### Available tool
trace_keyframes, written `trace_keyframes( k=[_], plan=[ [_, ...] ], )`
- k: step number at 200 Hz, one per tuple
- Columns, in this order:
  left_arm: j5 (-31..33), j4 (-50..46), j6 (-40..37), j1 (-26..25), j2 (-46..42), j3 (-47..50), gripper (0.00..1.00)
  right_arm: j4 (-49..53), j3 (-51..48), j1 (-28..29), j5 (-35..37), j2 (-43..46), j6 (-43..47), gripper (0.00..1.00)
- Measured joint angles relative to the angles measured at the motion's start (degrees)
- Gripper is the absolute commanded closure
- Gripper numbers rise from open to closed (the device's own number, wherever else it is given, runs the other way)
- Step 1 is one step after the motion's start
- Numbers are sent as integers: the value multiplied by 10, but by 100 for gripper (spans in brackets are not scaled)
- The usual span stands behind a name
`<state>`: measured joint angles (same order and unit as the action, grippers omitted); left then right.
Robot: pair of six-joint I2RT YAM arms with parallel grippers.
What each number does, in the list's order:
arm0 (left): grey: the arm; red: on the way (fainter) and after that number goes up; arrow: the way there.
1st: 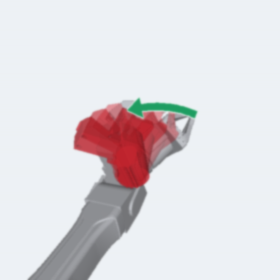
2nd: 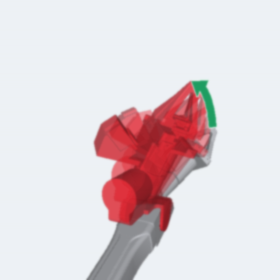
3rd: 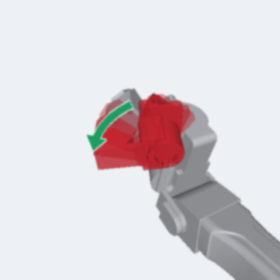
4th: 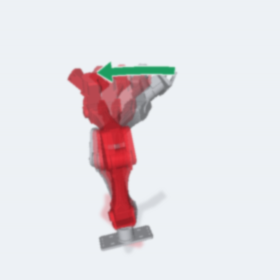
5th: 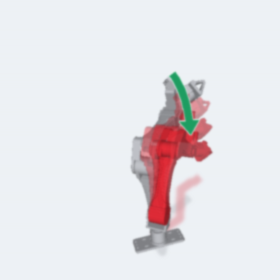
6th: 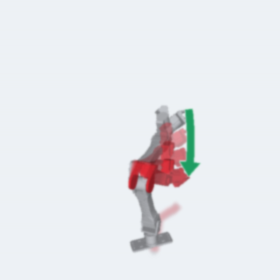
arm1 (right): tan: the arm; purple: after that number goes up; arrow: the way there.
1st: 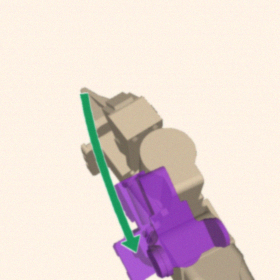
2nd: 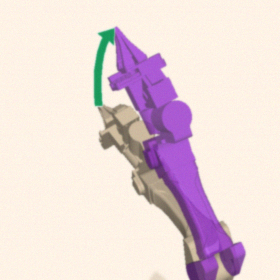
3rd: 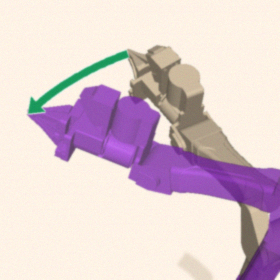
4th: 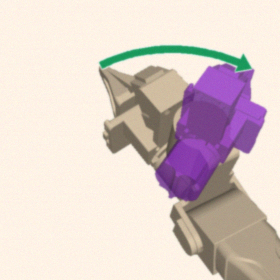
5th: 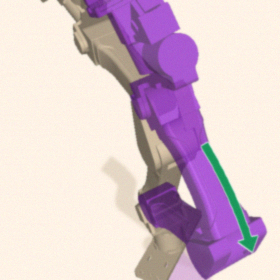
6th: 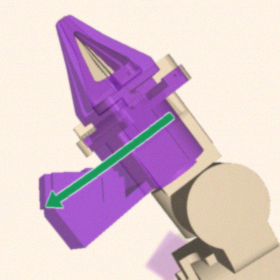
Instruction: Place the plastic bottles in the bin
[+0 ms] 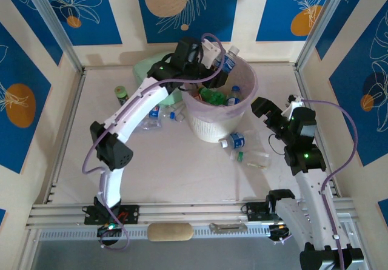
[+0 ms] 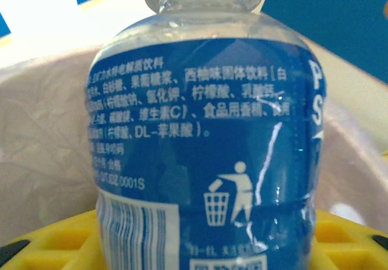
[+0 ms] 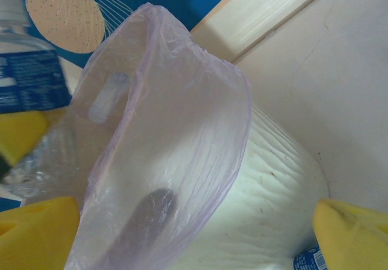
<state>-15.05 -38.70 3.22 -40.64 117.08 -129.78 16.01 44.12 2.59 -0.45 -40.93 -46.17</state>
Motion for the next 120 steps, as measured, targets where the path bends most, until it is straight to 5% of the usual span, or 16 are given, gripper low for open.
trace_keyframes(
  k=[120],
  plan=[
    [75,-109,-68,-33,80,-58,47,-1,-9,-3,0,0,-6,1]
  ],
)
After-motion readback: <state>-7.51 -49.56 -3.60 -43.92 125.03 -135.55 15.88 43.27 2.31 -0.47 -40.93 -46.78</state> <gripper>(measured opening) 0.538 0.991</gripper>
